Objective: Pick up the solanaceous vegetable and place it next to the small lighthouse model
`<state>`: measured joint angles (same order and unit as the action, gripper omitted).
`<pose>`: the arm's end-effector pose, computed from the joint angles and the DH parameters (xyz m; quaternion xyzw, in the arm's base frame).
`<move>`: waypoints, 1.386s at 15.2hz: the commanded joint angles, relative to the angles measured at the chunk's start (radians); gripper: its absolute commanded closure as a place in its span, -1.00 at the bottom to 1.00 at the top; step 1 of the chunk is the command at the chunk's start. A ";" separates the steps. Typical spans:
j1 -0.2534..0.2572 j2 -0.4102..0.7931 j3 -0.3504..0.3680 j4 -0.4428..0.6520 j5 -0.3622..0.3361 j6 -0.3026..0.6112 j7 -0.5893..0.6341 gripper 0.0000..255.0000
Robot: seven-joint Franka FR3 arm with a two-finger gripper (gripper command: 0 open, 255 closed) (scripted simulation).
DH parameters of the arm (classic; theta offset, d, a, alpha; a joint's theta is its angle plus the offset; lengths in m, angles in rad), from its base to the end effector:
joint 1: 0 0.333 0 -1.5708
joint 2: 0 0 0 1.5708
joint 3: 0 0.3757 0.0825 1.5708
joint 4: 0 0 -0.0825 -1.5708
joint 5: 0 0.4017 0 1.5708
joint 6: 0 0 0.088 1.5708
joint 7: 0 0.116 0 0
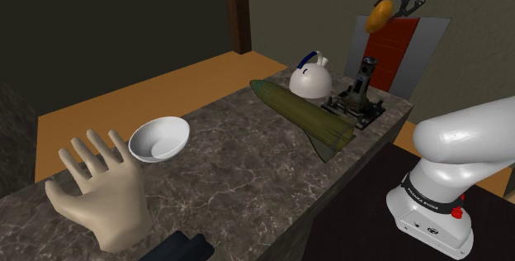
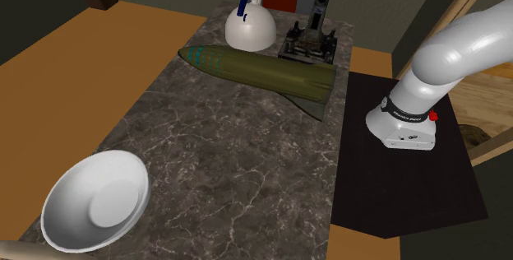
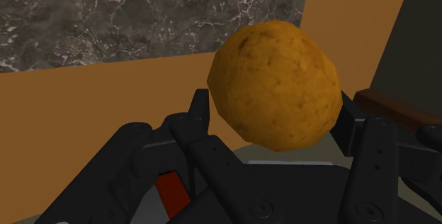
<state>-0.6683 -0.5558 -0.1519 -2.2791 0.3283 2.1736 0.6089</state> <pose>0.2809 -0.3031 0.6505 -0.6839 0.6707 -0.2321 0.1689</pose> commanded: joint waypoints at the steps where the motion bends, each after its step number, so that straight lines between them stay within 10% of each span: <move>1: -0.002 0.021 -0.027 0.018 0.002 -0.005 -0.032 1.00; 21: 0.029 0.050 -0.053 -0.218 0.074 0.247 -0.149 1.00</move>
<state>-0.6423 -0.5116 -0.2014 -2.4884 0.3965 2.4069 0.4693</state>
